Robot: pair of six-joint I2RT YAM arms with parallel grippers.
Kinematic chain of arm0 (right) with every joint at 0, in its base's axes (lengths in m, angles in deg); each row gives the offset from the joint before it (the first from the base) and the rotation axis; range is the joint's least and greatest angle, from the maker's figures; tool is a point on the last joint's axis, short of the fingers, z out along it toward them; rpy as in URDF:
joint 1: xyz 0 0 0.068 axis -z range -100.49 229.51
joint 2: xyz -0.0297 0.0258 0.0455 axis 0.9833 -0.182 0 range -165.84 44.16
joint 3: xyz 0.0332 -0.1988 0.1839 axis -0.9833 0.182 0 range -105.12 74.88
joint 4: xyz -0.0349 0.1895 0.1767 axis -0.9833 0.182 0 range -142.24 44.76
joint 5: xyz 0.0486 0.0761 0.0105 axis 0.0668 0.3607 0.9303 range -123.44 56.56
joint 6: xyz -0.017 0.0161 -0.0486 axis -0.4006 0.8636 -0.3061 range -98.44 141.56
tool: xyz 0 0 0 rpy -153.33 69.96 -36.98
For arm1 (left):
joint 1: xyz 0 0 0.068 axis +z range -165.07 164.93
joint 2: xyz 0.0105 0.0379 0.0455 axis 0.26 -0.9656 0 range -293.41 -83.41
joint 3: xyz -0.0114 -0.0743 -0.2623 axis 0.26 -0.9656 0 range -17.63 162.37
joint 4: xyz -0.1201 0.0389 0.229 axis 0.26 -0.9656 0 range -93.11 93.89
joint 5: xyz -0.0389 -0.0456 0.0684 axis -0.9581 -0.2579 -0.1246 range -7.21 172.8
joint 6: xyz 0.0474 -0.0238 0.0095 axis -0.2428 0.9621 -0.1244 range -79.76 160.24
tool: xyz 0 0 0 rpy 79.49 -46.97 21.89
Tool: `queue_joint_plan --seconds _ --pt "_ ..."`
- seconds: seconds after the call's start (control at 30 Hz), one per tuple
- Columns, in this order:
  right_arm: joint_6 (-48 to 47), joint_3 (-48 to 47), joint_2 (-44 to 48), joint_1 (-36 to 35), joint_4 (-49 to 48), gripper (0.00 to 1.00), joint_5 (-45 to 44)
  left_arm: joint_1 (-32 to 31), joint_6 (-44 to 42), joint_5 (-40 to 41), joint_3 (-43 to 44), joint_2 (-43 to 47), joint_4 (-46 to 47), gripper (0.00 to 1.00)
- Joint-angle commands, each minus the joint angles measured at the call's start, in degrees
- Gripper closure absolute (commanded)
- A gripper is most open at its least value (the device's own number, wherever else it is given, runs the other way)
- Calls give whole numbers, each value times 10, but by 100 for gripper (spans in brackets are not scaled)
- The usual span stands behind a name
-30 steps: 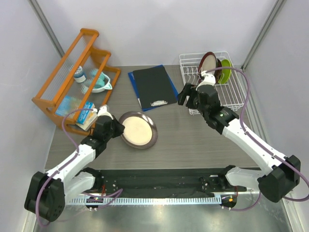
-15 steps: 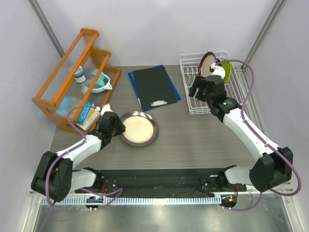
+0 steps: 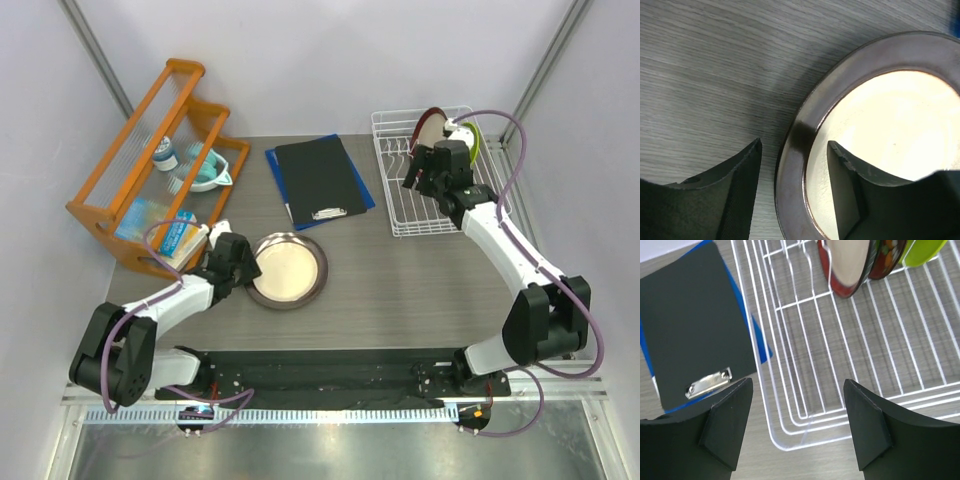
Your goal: Unload the plates from the dish rack
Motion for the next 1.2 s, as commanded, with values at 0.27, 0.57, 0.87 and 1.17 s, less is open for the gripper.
queue_joint_plan --seconds 0.27,0.57,0.87,1.17 --pt "-111 -229 -169 38 16 20 -101 -3 -29 -22 78 95 -61 1" --pt "-137 -400 -306 71 40 21 -129 -3 -64 -96 119 222 -61 1" --pt "-139 -446 -388 80 48 33 -106 -3 -78 -96 137 222 -57 0" --pt "-137 -493 -455 83 49 52 -103 -3 -80 -98 138 188 -45 1"
